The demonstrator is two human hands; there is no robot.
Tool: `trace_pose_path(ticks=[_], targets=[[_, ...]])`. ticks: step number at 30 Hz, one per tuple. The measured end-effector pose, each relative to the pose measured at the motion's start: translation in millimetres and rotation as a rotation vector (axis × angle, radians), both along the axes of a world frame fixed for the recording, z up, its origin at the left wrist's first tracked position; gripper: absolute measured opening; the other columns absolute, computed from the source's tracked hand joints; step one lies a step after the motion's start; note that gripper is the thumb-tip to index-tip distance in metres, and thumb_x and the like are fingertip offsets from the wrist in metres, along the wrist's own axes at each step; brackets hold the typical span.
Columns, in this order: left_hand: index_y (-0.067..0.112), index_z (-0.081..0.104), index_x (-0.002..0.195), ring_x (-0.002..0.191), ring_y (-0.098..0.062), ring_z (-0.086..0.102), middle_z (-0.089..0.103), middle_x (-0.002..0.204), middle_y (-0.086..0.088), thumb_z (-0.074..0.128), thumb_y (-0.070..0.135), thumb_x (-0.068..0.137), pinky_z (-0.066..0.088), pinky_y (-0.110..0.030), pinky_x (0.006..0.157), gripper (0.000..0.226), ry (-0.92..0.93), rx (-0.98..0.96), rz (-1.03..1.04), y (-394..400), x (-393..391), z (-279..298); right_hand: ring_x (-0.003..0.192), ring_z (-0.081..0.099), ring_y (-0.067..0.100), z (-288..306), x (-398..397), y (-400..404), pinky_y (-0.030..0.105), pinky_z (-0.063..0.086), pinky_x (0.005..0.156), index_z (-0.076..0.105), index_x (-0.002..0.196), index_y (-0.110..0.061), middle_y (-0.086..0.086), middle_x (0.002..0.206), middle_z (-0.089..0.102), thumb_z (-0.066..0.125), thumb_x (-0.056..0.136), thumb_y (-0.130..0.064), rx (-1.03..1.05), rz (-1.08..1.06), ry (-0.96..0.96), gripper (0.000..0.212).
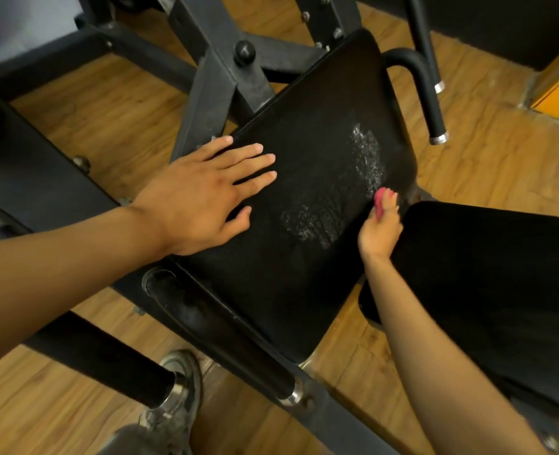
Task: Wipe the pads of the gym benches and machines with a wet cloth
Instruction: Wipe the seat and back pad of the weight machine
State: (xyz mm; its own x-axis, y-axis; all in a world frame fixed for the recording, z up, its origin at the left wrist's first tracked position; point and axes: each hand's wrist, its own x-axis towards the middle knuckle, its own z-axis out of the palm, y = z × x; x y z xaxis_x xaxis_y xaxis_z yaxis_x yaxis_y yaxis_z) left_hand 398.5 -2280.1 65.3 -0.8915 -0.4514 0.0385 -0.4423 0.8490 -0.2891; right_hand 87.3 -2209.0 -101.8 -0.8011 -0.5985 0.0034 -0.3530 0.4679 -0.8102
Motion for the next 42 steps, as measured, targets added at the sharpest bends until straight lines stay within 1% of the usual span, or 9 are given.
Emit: trace_pose_path(ticks=[5, 8, 13, 20, 26, 29, 32, 36, 42], targets=[[0.021, 0.033, 0.16, 0.158, -0.019, 0.013, 0.024, 0.169, -0.001, 0.021, 0.049, 0.102, 0.011, -0.046, 0.129, 0.065, 0.007, -0.015, -0.006, 0.6, -0.4, -0.8, 0.151, 0.031, 0.028, -7.0, 67.1, 42.3, 0.038, 0.026, 0.122, 0.039, 0.156, -0.016, 0.009, 0.162, 0.037, 0.048, 0.102, -0.002, -0.055, -0.001, -0.002, 0.056], [0.022, 0.031, 0.161, 0.158, -0.019, 0.012, 0.023, 0.169, -0.001, 0.021, 0.049, 0.103, 0.011, -0.046, 0.129, 0.065, -0.008, -0.037, 0.0, 0.6, -0.9, -2.5, 0.152, 0.028, 0.029, 0.5, 25.8, 5.1, 0.036, 0.019, 0.122, 0.043, 0.153, -0.011, 0.01, 0.162, 0.037, 0.042, 0.103, -0.001, 0.02, -0.034, -0.017, 0.051], [0.023, 0.029, 0.161, 0.159, -0.019, 0.01, 0.021, 0.17, -0.001, 0.02, 0.05, 0.102, 0.009, -0.045, 0.129, 0.066, -0.018, -0.031, 0.005, -0.1, -0.9, -1.1, 0.152, 0.025, 0.031, 26.3, -39.4, -43.0, 0.043, 0.021, 0.124, 0.037, 0.157, -0.014, 0.007, 0.165, 0.032, 0.035, 0.106, -0.004, 0.148, -0.072, -0.084, 0.052], [0.02, 0.033, 0.16, 0.158, -0.02, 0.014, 0.025, 0.169, -0.002, 0.021, 0.048, 0.102, 0.01, -0.046, 0.129, 0.065, 0.001, -0.03, -0.011, 1.7, -1.9, 2.0, 0.156, 0.017, 0.025, 2.2, 31.3, 17.8, 0.035, 0.014, 0.124, 0.029, 0.16, -0.019, 0.005, 0.167, 0.025, 0.043, 0.105, -0.006, 0.028, -0.046, -0.059, 0.058], [0.021, 0.032, 0.16, 0.158, -0.02, 0.014, 0.024, 0.169, -0.002, 0.02, 0.049, 0.102, 0.011, -0.046, 0.129, 0.066, -0.013, -0.034, -0.009, 2.5, -1.8, 2.8, 0.157, 0.01, 0.013, -4.8, 117.5, 94.5, 0.026, 0.013, 0.124, 0.025, 0.161, -0.017, -0.004, 0.168, 0.021, 0.046, 0.103, -0.001, -0.076, 0.137, 0.028, 0.064], [0.021, 0.03, 0.161, 0.158, -0.02, 0.013, 0.023, 0.169, -0.002, 0.02, 0.049, 0.103, 0.011, -0.046, 0.129, 0.065, -0.025, -0.046, -0.003, 3.3, -3.3, 2.8, 0.157, 0.01, 0.013, -6.4, 139.5, 139.0, 0.018, 0.013, 0.123, 0.029, 0.159, -0.014, -0.007, 0.167, 0.022, 0.047, 0.104, 0.001, -0.142, 0.357, 0.058, 0.06], [0.02, 0.03, 0.161, 0.158, -0.02, 0.013, 0.022, 0.17, -0.002, 0.022, 0.047, 0.104, 0.011, -0.046, 0.129, 0.063, -0.031, -0.058, 0.001, 3.1, -1.7, 2.2, 0.157, 0.016, 0.028, -27.0, 137.6, 184.1, 0.035, 0.02, 0.127, 0.03, 0.157, -0.005, 0.0, 0.168, 0.024, 0.047, 0.101, 0.01, -0.166, 0.655, 0.156, 0.06], [0.019, 0.031, 0.161, 0.158, -0.021, 0.015, 0.024, 0.169, -0.003, 0.017, 0.049, 0.101, 0.01, -0.046, 0.129, 0.068, -0.031, -0.056, -0.001, 5.5, -2.2, 4.6, 0.156, 0.018, 0.032, -52.3, 135.7, 209.1, 0.05, 0.029, 0.122, 0.029, 0.157, -0.009, -0.003, 0.169, 0.022, 0.046, 0.098, 0.008, -0.196, 0.839, 0.312, 0.064], [0.018, 0.032, 0.16, 0.158, -0.022, 0.014, 0.024, 0.169, -0.005, 0.021, 0.047, 0.102, 0.008, -0.045, 0.129, 0.066, -0.036, -0.055, -0.009, 4.1, -2.4, 5.7, 0.152, 0.025, 0.042, -8.5, 131.6, 140.1, 0.06, 0.034, 0.118, 0.044, 0.149, -0.001, 0.014, 0.159, 0.039, 0.052, 0.095, 0.02, -0.346, 0.974, 0.411, 0.058]])
